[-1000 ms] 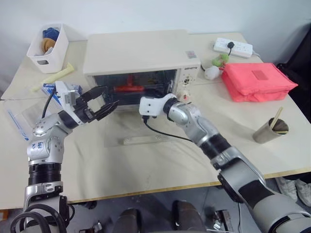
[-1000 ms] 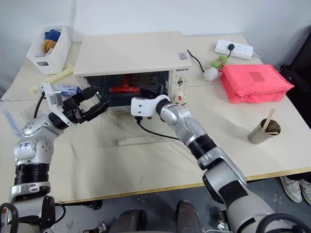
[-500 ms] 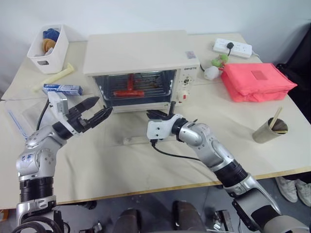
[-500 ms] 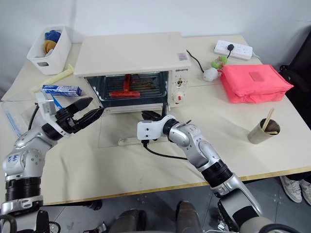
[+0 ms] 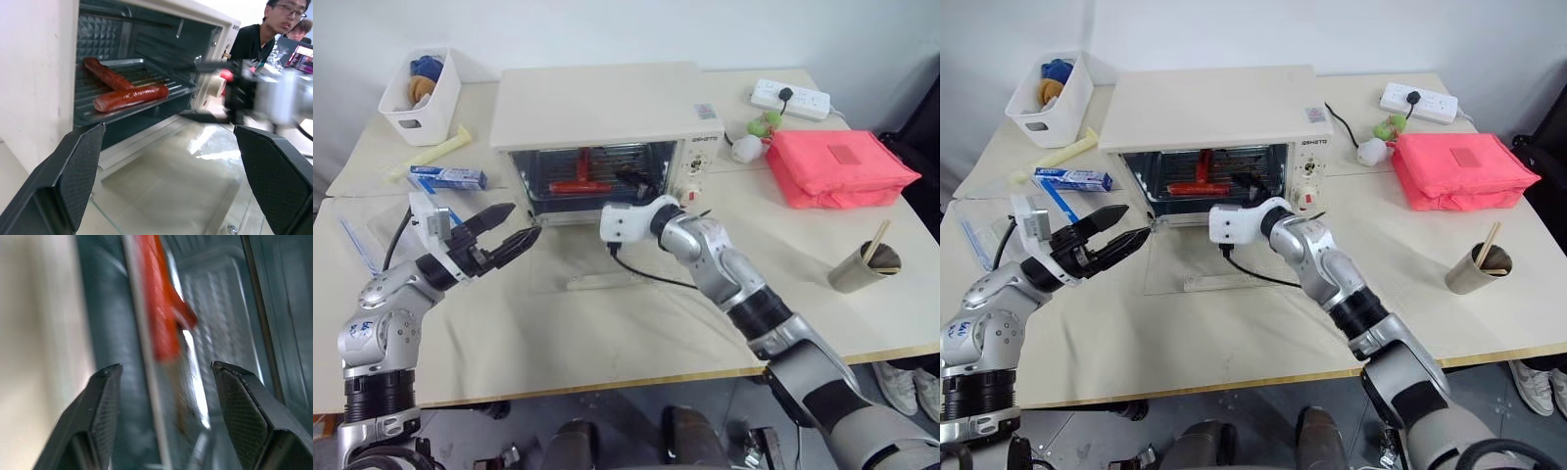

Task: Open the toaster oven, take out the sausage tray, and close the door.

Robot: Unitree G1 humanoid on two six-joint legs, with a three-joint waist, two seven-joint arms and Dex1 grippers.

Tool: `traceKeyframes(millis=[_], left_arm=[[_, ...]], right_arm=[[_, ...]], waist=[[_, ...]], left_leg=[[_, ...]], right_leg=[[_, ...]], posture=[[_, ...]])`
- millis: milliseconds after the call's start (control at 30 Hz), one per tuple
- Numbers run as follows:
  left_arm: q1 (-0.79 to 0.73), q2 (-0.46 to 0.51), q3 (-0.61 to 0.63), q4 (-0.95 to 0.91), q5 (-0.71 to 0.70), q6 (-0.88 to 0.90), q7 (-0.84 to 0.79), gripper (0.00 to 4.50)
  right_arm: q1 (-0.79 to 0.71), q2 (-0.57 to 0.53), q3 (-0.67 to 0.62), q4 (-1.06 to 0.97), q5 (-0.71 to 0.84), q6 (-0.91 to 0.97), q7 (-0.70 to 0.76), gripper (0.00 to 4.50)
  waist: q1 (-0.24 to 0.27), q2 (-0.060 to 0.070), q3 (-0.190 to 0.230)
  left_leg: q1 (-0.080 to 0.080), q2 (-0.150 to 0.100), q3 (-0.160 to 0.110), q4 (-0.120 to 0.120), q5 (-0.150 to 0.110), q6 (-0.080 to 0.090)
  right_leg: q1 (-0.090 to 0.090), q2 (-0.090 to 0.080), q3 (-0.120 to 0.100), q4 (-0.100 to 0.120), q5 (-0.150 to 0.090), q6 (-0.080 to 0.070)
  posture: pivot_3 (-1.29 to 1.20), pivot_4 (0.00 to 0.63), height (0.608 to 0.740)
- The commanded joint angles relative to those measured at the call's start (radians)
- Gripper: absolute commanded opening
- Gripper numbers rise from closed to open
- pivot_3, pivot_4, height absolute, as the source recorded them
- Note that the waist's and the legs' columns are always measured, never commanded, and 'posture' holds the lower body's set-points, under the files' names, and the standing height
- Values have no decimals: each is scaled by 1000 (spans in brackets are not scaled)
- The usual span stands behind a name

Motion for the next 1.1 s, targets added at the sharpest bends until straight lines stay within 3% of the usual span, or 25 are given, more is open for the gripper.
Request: traceKeyframes(millis=[33, 133, 267, 467, 867, 1100], left_arm=[[1, -6, 5, -43, -21, -14, -7, 4500], [-2, -19, 0, -41, -17, -23, -4, 4500], [-23, -38, -7, -26, -7, -41, -1, 4500], [-81, -49, -27, 31, 9, -76, -8, 4500], [-203, -58, -58, 183, 46, -152, -41, 4500], [-225, -43, -55, 221, 51, -156, -62, 4500]], right_arm=[[-41, 4, 9, 46, -31, -5, -52, 3041], [-64, 13, 10, 95, -27, -15, -58, 3041], [-88, 29, 19, 144, -22, -40, -60, 2305], [-92, 37, 17, 146, -12, -60, -57, 86], [-35, -5, 19, -31, -9, -103, 15, 36], [143, -69, 28, -244, -4, -124, 82, 36]], waist=[[0, 0, 0], [0, 0, 0], [-2, 0, 0], [-3, 0, 0], [-4, 0, 0], [-4, 0, 0]], left_leg=[[0, 0, 0, 0, 0, 0], [0, 0, 0, 0, 0, 0], [0, 0, 1, 0, 0, 0], [0, 0, 1, 0, 0, 0], [-1, 0, 1, -1, 0, 0], [-1, 0, 1, -1, 0, 0]], right_leg=[[0, 0, 0, 0, 0, 0], [0, 0, 0, 0, 0, 0], [0, 0, 0, 0, 0, 0], [0, 0, 0, 0, 0, 0], [-1, 0, -2, 0, 0, 0], [-1, 0, -2, 0, 0, 0]], posture=[[0, 150, 740], [0, 150, 740], [0, 150, 740], [0, 150, 740], [0, 150, 740], [0, 150, 740]])
